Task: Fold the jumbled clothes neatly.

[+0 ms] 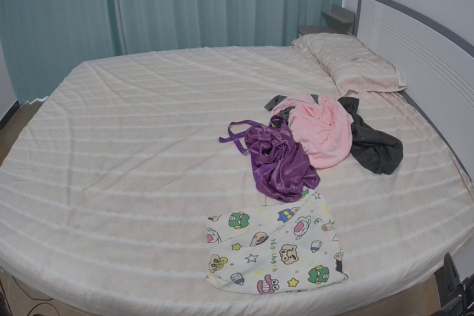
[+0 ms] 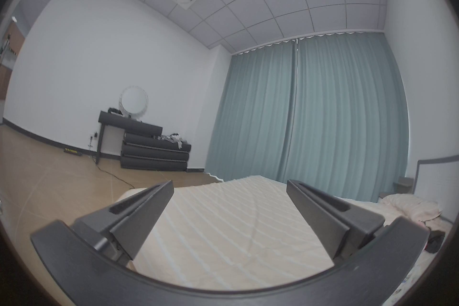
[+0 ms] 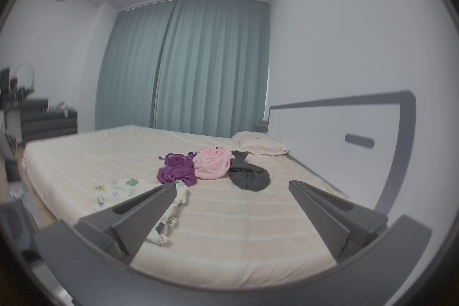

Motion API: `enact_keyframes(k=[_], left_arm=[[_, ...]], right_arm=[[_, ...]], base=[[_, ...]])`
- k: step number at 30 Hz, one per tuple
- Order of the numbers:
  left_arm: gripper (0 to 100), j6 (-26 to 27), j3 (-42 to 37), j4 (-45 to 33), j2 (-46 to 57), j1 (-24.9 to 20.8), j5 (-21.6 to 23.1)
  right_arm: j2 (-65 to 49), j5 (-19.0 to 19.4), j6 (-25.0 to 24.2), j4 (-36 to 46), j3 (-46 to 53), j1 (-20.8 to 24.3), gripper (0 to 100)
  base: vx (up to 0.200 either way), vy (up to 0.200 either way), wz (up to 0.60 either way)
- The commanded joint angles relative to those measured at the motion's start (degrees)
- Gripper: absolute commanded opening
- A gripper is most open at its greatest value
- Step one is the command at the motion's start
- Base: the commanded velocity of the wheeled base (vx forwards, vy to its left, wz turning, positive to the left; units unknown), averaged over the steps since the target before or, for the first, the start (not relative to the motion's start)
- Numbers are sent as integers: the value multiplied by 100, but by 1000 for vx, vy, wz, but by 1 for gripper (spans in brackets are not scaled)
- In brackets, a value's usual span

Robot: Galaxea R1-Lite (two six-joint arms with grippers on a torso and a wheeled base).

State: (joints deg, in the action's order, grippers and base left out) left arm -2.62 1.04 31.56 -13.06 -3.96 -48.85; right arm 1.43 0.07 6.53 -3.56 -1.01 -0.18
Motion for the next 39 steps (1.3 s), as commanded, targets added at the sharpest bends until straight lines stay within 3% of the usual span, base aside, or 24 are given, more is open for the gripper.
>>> enact_keyframes(k=[1, 4, 9, 12, 16, 19, 24, 26, 27, 28, 30, 32, 36, 39], left_arm=[[100, 227, -104, -405, 875, 730, 481], [100, 236, -104, -484, 884, 730, 499], [100, 253, -104, -730, 884, 730, 657], [100, 262, -104, -1697, 884, 730, 1079], [100, 262, -104, -2523, 893, 721, 1756], [100, 288, -104, -2682, 893, 721, 2266], [100, 772, -104, -2699, 893, 721, 2679], [100, 798, -104, -2734, 919, 686, 3522], [100, 789, -104, -2734, 919, 686, 3593], [100, 552, -104, -2743, 928, 633, 4182], [100, 332, -86, -2805, 919, 625, 4489], [100, 341, -68, -2910, 919, 563, 4560], [100, 376, -60, -2928, 1130, 335, 4604], [100, 376, -60, -2936, 1130, 335, 4604]], right_arm=[[-134, -148, 841, -110, 101, 18, 100], [-134, -245, 920, -119, 101, 18, 100], [-81, -289, 498, 31, 75, 27, 100], [60, -341, -91, 136, 66, 89, 100], [86, -350, -214, 286, 22, 133, 100], [33, -341, -188, 303, 5, 97, 100], [-81, -350, -196, 312, 5, 27, 100], [-72, -403, -223, 347, 5, 27, 100], [-72, -412, -223, 347, 5, 27, 100], [-99, -631, -196, 330, -13, 18, 100], [-125, -807, -3, 250, 5, 27, 100], [-125, -877, 208, 154, 22, 18, 100], [-125, -763, 164, 119, 48, 27, 100], [-125, -157, -284, 198, 40, 36, 100]], base=[[0, 0, 0], [0, 0, 0], [0, 0, 0], [0, 0, 0], [0, 0, 0], [0, 0, 0], [0, 0, 0], [0, 0, 0], [0, 0, 0], [0, 0, 0], [0, 0, 0], [0, 0, 0], [0, 0, 0], [0, 0, 0]])
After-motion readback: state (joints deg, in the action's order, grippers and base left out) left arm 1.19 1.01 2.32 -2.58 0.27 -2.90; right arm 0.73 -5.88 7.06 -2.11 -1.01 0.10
